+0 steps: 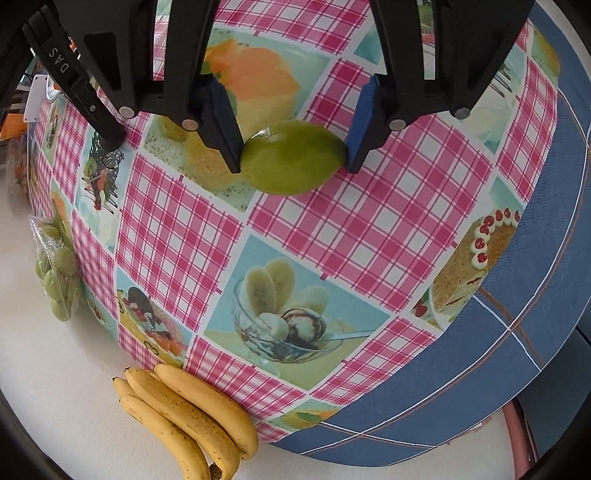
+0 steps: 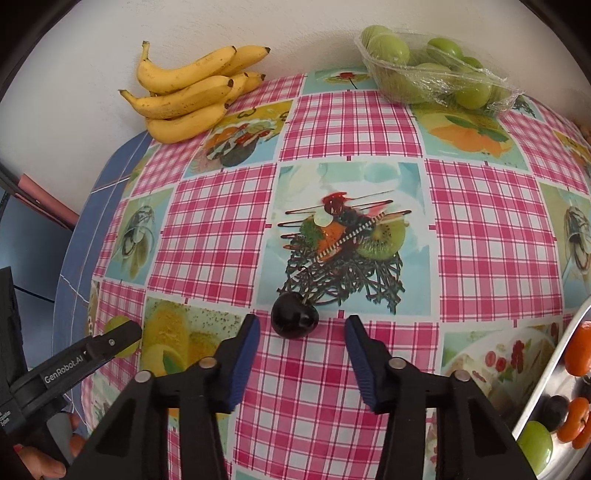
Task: Organize fruits
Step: 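Grasp the dark plum with the right tool while the left tool grasps the green pear, then carry the dark plum and green pear over the steel bowl with both tools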
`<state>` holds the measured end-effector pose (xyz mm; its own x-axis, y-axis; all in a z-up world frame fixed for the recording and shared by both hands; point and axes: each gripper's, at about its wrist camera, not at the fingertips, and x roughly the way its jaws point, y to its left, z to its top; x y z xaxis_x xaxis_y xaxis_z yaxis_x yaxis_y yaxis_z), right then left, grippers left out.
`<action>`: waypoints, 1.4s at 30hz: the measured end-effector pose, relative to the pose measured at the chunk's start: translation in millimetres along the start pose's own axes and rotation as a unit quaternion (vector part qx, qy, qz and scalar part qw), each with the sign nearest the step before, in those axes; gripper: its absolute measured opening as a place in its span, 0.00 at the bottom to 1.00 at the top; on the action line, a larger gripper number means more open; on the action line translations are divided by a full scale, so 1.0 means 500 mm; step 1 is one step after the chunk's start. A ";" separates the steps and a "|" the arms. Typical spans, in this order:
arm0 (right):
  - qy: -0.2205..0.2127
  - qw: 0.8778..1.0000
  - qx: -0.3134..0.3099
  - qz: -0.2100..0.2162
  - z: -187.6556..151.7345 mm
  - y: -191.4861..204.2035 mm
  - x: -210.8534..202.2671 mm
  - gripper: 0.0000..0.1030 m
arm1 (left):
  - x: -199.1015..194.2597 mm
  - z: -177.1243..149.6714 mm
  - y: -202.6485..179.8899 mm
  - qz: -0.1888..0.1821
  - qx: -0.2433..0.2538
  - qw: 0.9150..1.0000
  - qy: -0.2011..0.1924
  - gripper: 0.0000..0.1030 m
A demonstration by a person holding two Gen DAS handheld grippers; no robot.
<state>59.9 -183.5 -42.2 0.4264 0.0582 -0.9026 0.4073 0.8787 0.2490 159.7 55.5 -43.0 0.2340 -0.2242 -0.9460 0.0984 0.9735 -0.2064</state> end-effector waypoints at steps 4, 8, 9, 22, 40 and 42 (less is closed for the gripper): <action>-0.003 1.000 0.000 0.002 0.002 0.002 0.003 0.42 | 0.003 0.003 0.000 0.001 0.000 1.000 -0.004 0.55; -0.005 1.000 0.002 0.001 0.005 0.003 0.006 0.37 | 0.006 0.008 -0.003 0.003 0.002 1.000 -0.007 0.55; -0.005 1.000 0.002 0.003 0.004 0.003 0.007 0.36 | 0.006 0.009 -0.003 0.002 0.001 1.000 -0.008 0.55; -0.011 1.000 -0.002 0.013 0.006 0.002 -0.003 0.28 | 0.000 0.004 -0.021 -0.009 0.012 1.000 -0.012 0.55; -0.014 1.000 0.011 0.014 -0.018 -0.006 -0.084 0.29 | -0.081 -0.022 -0.123 -0.020 0.085 0.995 -0.058 0.55; -0.015 1.000 0.010 0.006 -0.023 -0.005 -0.094 0.29 | -0.089 -0.026 -0.131 -0.023 0.090 0.994 -0.061 0.55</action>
<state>29.4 -183.0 -4.6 0.4542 0.0537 -0.8893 0.4178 0.8688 0.2659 130.1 2.4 9.5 0.3389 -0.2823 -0.8975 0.2810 0.9407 -0.1898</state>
